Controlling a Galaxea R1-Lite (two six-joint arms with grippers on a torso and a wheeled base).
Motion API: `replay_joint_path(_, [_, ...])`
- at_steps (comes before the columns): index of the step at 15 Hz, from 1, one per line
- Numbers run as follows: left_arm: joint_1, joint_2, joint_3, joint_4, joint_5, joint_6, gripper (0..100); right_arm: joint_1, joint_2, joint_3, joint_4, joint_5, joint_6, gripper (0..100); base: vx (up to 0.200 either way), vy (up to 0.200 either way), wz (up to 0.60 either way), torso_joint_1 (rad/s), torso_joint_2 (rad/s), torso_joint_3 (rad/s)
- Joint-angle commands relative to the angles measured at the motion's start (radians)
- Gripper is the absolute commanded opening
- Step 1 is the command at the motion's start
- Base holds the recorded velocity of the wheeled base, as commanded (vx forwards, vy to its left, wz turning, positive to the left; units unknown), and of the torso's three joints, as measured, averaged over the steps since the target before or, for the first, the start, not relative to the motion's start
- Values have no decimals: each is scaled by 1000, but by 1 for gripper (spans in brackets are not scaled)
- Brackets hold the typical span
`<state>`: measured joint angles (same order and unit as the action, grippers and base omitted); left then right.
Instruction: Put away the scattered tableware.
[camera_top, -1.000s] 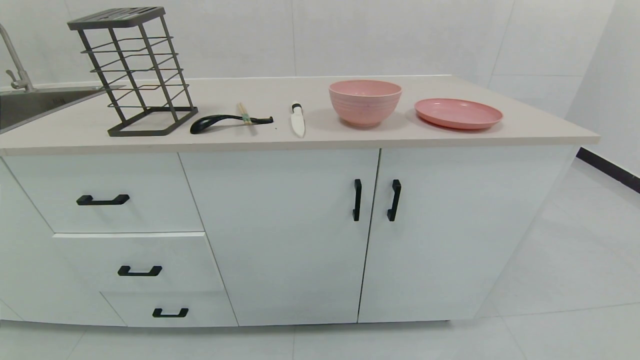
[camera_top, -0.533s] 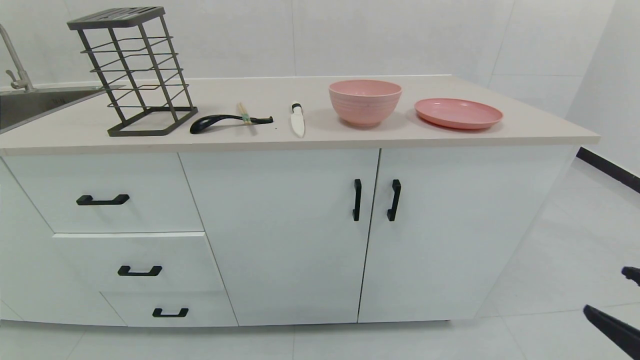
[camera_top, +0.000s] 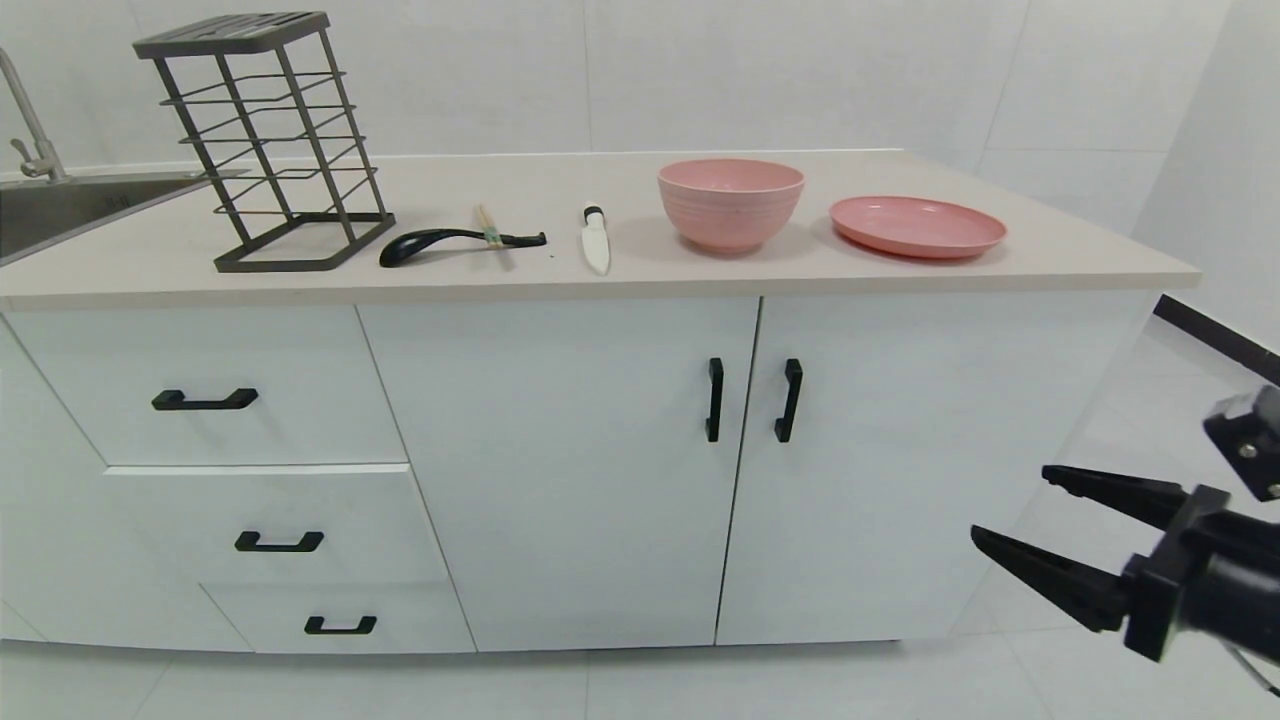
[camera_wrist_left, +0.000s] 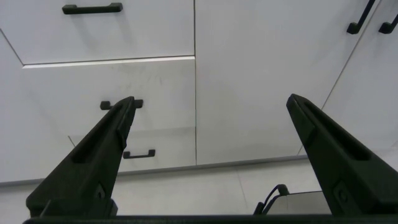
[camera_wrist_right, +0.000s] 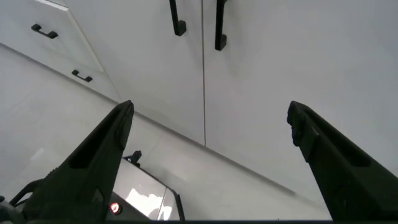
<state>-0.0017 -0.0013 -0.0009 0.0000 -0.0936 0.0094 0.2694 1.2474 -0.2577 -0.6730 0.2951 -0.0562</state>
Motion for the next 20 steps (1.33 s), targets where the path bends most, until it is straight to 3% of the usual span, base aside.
replay_joint_path(1, [0, 1, -1, 0, 0, 0, 100, 33, 253, 12, -180, -1, -4, 100, 0, 0, 0, 0, 0, 0])
replay_joint_path(6, [0, 1, -1, 0, 0, 0, 100, 74, 403, -34, -339, 15, -4, 100, 0, 0, 0, 0, 0, 0])
replay_joint_path(11, [0, 1, -1, 0, 0, 0, 100, 82, 503, -135, -347, 55, -33, 100, -160, 0, 0, 1, 1, 0])
replay_joint_path(17, [0, 1, -1, 0, 0, 0, 100, 99, 658, -245, -415, 56, -39, 100, 0, 0, 0, 0, 0, 0])
replay_joint_path(20, [0, 1, -1, 0, 2, -2, 100, 154, 734, -299, -442, 53, -76, 100, 0, 0, 0, 0, 0, 0])
